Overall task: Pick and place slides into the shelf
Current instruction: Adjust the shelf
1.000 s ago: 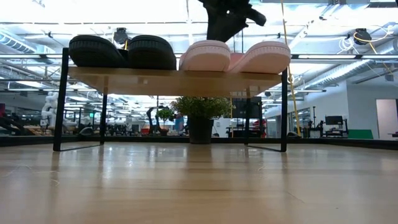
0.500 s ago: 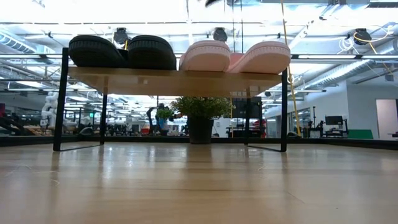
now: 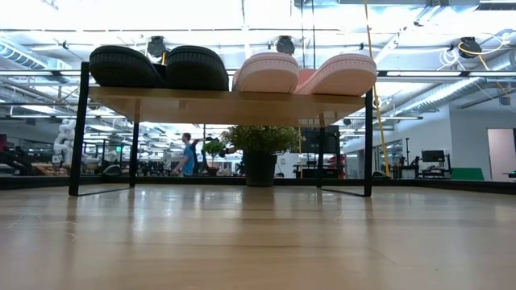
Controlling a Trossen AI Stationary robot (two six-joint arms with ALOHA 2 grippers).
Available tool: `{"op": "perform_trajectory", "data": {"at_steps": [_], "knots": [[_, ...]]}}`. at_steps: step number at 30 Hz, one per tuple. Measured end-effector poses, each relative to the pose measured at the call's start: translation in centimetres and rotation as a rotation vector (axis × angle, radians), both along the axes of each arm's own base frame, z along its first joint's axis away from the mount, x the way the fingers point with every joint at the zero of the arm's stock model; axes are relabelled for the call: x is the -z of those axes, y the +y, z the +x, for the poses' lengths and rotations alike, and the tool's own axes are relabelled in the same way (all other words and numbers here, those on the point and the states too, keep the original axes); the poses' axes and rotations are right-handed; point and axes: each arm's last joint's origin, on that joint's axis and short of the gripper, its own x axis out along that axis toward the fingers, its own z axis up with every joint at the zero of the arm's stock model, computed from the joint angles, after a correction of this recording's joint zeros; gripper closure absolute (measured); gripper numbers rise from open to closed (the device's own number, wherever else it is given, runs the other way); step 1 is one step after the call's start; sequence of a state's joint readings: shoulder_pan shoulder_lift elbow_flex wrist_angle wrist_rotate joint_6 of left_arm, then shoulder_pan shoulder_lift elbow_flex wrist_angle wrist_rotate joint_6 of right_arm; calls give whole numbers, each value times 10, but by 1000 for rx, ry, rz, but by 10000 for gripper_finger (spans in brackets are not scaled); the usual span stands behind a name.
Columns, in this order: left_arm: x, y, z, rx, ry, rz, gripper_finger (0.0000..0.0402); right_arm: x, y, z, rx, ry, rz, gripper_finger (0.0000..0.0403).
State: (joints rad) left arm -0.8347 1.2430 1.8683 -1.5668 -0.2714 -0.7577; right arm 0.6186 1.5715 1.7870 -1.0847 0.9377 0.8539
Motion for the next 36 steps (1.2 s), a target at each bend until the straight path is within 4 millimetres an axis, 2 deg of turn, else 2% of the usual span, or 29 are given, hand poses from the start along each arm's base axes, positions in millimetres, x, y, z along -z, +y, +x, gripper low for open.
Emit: {"op": "perform_trajectory", "data": {"at_steps": [6, 11, 15, 19, 22, 26, 31, 36], "knots": [[25, -29, -6, -106, 8, -35, 204, 9, 16, -30, 39, 14, -33, 303], [50, -56, -6, -205, -75, -83, 204, 20, 27, -37, 48, -40, -102, 303], [64, -73, -4, -164, -146, -110, 204, 26, 24, -40, 71, -60, -189, 303], [72, -82, -1, -187, -219, -120, 204, 26, 8, -49, 132, -49, -208, 309], [84, -88, -2, -198, -223, -137, 204, 34, -6, -59, 205, -11, -156, 325], [104, -97, -1, -232, -221, -174, 204, 56, -27, -75, 225, 43, -131, 355], [126, -104, 4, -266, -267, -200, 204, 93, -55, -104, 301, 126, -37, 385], [135, -106, 7, -294, -268, -233, 204, 124, -75, -125, 319, -3, -1, 400]]}}
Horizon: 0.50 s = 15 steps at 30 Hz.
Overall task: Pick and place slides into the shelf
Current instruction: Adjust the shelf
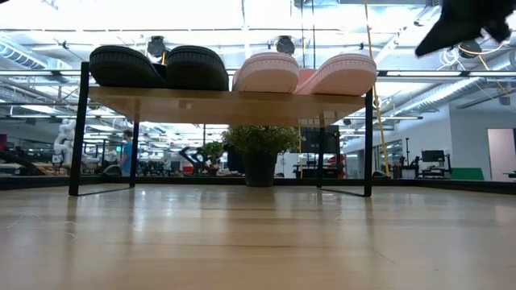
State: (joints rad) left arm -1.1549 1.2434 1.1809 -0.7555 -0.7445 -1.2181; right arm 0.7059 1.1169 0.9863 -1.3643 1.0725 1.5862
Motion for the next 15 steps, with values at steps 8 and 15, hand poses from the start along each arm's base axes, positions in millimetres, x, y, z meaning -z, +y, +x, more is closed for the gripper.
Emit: {"op": "perform_trajectory", "data": {"at_steps": [8, 15], "knots": [[-1, 0, 0, -23, -15, -10, 204, 63, -17, -7, -44, -153, 135, 403], [-5, -3, 2, -11, -60, -26, 204, 98, -33, 4, -116, -326, 179, 403]]}}
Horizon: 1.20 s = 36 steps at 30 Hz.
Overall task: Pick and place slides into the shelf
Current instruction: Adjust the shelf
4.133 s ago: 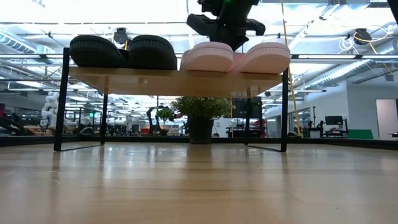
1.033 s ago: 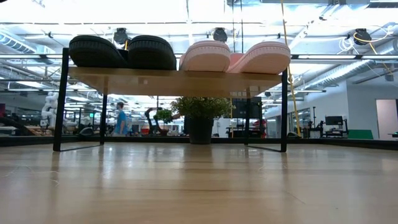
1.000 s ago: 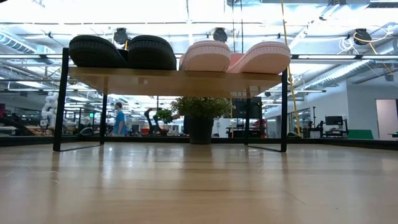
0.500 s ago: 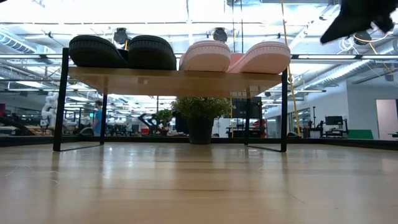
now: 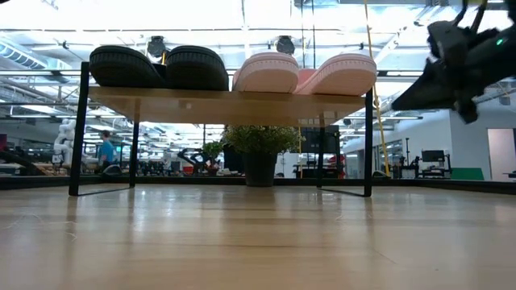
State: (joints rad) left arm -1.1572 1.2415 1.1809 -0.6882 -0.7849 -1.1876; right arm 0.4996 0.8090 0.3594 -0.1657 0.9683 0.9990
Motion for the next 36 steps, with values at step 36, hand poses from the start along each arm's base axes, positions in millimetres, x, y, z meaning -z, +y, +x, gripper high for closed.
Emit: {"op": "perform_trajectory", "data": {"at_steps": [36], "knots": [[-8, -1, 10, 9, -90, 25, 204, 31, -54, 27, -203, -116, 94, 403]]}}
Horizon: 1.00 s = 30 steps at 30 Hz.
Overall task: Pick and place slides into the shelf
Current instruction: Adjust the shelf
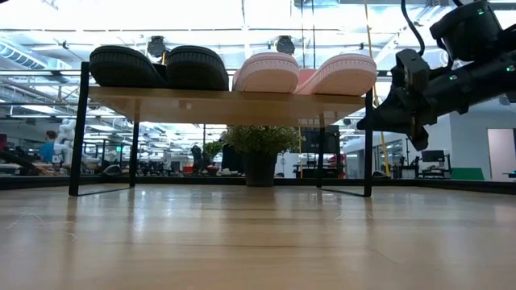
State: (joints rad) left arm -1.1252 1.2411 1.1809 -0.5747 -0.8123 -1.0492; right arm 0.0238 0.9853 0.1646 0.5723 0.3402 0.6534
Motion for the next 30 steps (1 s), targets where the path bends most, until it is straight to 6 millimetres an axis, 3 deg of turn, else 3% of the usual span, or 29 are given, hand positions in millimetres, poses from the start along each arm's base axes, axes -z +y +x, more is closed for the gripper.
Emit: {"op": "perform_trajectory", "data": {"at_steps": [30], "knots": [[0, 0, 0, 3, 2, 9, 204, 1, 10, 8, -146, -52, 92, 403]]}}
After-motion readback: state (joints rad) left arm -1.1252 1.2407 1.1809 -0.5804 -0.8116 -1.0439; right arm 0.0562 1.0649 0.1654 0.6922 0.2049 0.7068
